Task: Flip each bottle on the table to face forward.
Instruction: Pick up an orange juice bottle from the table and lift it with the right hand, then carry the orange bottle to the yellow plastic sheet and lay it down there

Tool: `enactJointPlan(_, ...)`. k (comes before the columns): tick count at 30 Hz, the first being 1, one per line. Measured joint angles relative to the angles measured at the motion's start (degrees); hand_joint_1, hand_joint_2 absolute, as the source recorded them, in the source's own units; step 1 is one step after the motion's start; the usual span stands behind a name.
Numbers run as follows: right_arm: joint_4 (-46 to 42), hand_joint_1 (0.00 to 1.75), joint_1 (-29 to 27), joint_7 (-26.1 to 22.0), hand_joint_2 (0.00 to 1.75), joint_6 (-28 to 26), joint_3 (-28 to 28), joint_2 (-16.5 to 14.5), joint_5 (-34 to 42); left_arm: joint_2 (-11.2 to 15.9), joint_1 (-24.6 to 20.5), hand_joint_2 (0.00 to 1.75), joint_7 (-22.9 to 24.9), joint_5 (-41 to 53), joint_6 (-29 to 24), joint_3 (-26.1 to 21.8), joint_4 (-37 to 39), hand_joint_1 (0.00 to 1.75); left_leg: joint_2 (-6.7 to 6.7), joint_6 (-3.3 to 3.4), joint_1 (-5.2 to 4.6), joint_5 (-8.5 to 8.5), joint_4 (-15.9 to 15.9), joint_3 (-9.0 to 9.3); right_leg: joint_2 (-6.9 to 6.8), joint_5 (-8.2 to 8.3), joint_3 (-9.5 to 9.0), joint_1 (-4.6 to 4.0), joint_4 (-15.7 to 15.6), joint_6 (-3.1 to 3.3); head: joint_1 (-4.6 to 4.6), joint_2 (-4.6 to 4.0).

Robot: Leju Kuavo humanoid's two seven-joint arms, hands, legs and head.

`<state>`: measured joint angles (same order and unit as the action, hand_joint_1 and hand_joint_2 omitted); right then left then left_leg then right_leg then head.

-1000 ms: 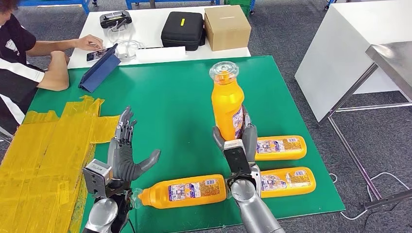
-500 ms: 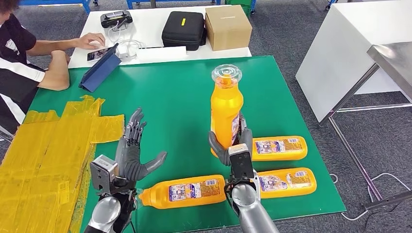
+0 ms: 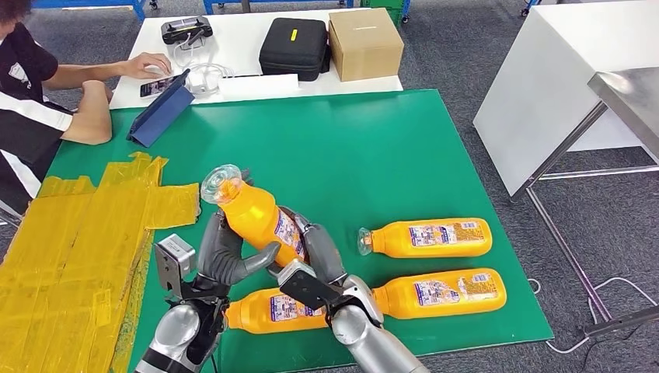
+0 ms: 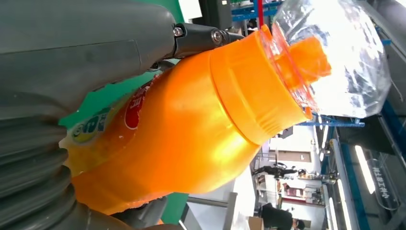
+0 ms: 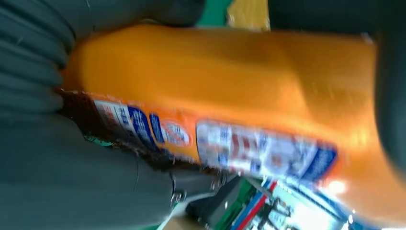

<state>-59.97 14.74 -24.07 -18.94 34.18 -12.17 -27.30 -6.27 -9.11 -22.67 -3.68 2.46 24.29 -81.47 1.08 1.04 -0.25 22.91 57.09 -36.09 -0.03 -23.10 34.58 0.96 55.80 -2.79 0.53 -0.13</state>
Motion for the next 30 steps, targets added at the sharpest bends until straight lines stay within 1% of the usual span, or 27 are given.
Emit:
enactJointPlan(8, 4.18, 1.75, 2.62, 1.39, 1.75, 0.45, 2.95, -0.01, -2.39, 0.19, -0.36, 1.75, 0.2, -0.49, 0.73, -0.01, 0.96, 0.0, 0.01, 0.0, -0.01, 0.0, 0.0, 0.0, 0.01, 0.0, 0.0, 0.01, -0.01, 0.0, -0.01, 0.0)
enactJointPlan(13, 6.22, 1.75, 3.62, 1.89, 1.75, -0.59, 4.41, -0.12, -5.12, 0.27, -0.52, 1.75, 0.54, -1.11, 1.6, -0.02, 1.29, 0.0, 0.02, 0.0, 0.0, 0.0, 0.0, 0.0, 0.01, 0.0, 0.01, 0.0, 0.0, 0.0, 0.02, 0.0)
enactJointPlan(17, 7.19, 1.75, 3.75, 1.87, 1.75, -1.62, 5.47, -0.16, -6.7, 0.56, -1.22, 1.75, 1.28, -2.17, 3.5, -0.07, 2.16, 1.75, 0.01, 0.0, 0.0, 0.0, 0.0, 0.0, 0.01, 0.0, 0.01, 0.0, 0.0, 0.0, 0.0, 0.0)
enactJointPlan(21, 7.77, 1.75, 3.84, 1.95, 1.75, -2.38, 5.9, -0.18, -7.04, 0.78, -1.43, 1.75, 1.3, -2.8, 4.53, -0.11, 3.17, 1.75, 0.01, 0.0, 0.0, 0.0, 0.0, 0.0, 0.01, 0.0, 0.01, 0.01, 0.0, 0.0, 0.0, 0.0)
enactJointPlan(30, 7.69, 1.75, 3.45, 1.66, 1.75, -3.78, 6.11, -0.18, -6.36, 0.86, -1.65, 1.75, 1.13, -2.86, 4.62, -0.35, 3.85, 1.75, 0.01, 0.0, -0.01, 0.0, 0.0, 0.0, 0.01, 0.0, 0.0, 0.0, 0.0, 0.0, -0.01, 0.0)
